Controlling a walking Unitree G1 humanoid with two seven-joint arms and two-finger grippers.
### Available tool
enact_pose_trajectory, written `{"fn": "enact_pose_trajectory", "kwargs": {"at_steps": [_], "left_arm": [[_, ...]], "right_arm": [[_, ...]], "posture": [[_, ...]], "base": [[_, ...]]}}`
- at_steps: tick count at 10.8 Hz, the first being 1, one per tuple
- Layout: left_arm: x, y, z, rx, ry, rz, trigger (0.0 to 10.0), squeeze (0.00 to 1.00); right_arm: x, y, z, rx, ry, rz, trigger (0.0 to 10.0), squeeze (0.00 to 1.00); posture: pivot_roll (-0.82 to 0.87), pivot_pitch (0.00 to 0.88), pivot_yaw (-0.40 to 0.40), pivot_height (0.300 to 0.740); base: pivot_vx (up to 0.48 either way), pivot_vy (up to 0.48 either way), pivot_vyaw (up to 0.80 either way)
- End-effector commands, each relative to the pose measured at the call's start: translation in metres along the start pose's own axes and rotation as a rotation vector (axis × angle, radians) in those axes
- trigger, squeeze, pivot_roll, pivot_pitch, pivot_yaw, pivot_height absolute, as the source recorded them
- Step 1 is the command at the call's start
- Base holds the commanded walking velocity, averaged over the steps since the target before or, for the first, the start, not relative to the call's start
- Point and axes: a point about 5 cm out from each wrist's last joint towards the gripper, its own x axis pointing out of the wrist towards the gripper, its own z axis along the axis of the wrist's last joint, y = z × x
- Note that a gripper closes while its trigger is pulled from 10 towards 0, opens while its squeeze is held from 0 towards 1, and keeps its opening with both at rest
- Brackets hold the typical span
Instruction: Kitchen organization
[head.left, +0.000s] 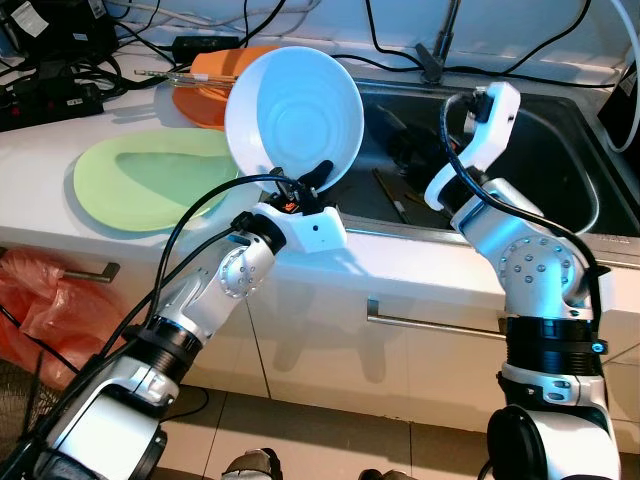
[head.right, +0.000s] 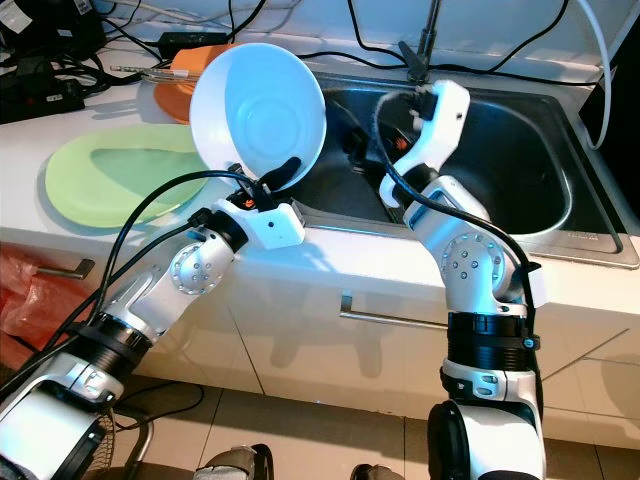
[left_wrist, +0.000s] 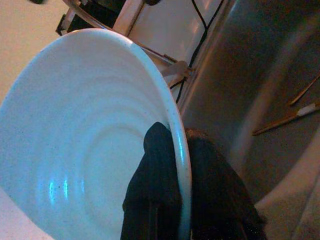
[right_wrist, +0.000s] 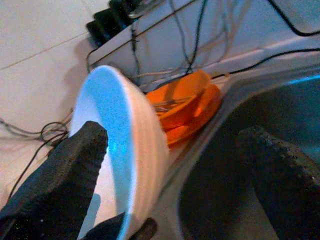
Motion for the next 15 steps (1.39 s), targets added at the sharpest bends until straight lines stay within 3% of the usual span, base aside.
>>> {"fn": "enact_pose_trajectory", "kwargs": {"at_steps": [1, 3, 6, 10, 13, 14, 15], "left_arm": [[0.002, -0.002, 0.001, 0.000, 0.002, -0.007, 0.0, 0.00], [0.002, -0.001, -0.001, -0.010, 0.010, 0.002, 0.0, 0.00], [0.006, 0.003, 0.007, 0.007, -0.030, 0.021, 0.0, 0.00], [0.006, 0.003, 0.030, 0.044, -0.130, 0.097, 0.0, 0.00], [0.004, -0.005, 0.032, 0.073, -0.138, 0.070, 0.0, 0.00], [0.003, -0.006, 0.031, 0.079, -0.136, 0.065, 0.0, 0.00], [0.002, -0.007, 0.029, 0.084, -0.128, 0.065, 0.0, 0.00]], "right_arm": [[-0.002, 0.007, 0.001, -0.010, 0.008, 0.049, 10.0, 0.00], [-0.007, 0.017, 0.004, -0.001, -0.019, 0.151, 10.0, 0.00], [-0.008, 0.017, -0.010, -0.036, 0.044, 0.161, 10.0, 0.00], [0.012, 0.006, -0.003, -0.114, 0.066, 0.065, 10.0, 0.00], [0.033, 0.008, 0.023, -0.186, 0.066, 0.000, 10.0, 0.00], [0.034, 0.006, 0.025, -0.192, 0.086, -0.036, 9.0, 0.00], [0.032, 0.000, 0.023, -0.185, 0.130, -0.084, 4.7, 0.00]], "posture": [[0.03, 0.101, 0.003, 0.740], [0.03, 0.102, 0.004, 0.740], [0.03, 0.104, 0.004, 0.740], [0.04, 0.103, 0.000, 0.740], [0.04, 0.109, -0.005, 0.740], [0.04, 0.111, -0.007, 0.740], [0.03, 0.116, -0.011, 0.740]], "base": [[0.000, 0.000, 0.00], [0.000, 0.000, 0.00], [0.000, 0.000, 0.00], [0.000, 0.000, 0.00], [0.000, 0.000, 0.00], [0.000, 0.000, 0.00], [0.000, 0.000, 0.00]]}}
